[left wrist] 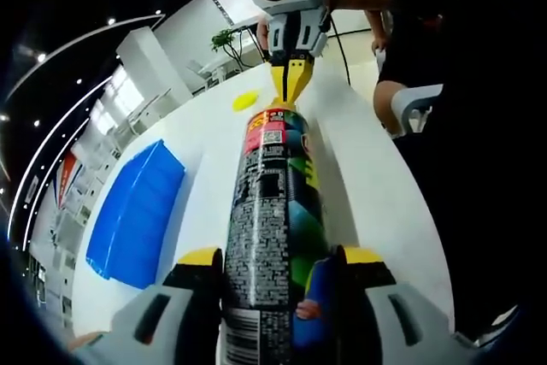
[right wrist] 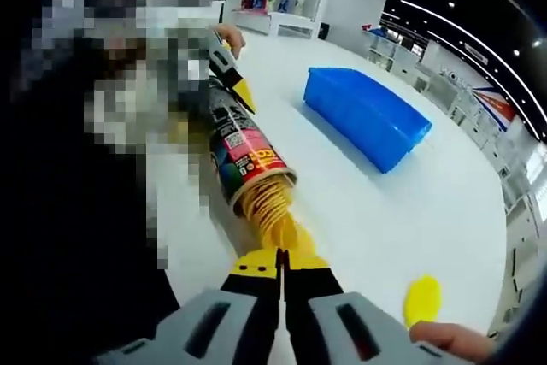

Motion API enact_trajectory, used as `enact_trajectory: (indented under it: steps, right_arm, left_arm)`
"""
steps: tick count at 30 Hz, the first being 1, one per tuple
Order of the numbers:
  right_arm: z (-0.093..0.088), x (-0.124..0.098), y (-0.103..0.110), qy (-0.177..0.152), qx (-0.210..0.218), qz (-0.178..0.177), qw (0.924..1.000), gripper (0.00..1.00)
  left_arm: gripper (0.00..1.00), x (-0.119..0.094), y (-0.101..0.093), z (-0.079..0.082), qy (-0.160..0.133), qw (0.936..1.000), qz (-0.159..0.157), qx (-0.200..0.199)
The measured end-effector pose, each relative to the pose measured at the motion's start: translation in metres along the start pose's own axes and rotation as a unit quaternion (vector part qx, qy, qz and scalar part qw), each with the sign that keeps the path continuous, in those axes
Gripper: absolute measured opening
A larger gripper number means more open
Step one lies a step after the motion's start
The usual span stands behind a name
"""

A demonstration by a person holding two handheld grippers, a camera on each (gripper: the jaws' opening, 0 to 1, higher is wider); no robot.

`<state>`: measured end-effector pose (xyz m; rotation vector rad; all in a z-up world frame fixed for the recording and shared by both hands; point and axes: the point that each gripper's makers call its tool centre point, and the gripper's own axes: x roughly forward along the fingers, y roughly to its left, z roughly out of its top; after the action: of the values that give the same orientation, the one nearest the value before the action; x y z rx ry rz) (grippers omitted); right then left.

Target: Open the lid of the chip container on the table, take out the chips, place them into the box in front of the container, and close the lid

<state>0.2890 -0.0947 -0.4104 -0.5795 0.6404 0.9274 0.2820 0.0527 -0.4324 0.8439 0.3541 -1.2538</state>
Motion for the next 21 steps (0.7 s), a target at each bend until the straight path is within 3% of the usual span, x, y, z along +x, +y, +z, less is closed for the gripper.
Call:
enact_trajectory:
  steps: [12, 17, 21]
  right_arm:
    - [0.002, -0.006, 0.0, -0.006, 0.065, 0.014, 0.9978, 0.01]
    - [0.005, -0.012, 0.0, -0.023, 0.13, 0.034, 0.9906, 0.01]
    - [0.007, -0.018, -0.002, -0.035, 0.158, 0.046, 0.9858, 0.01]
  left_arm:
    - [0.54, 0.0, 0.004, -0.002, 0.001, 1.0, 0.001, 0.001]
    - [0.54, 0.0, 0.005, -0.003, 0.001, 1.0, 0.0, 0.0]
    - [0.54, 0.0, 0.005, -0.003, 0.001, 1.0, 0.0, 0.0]
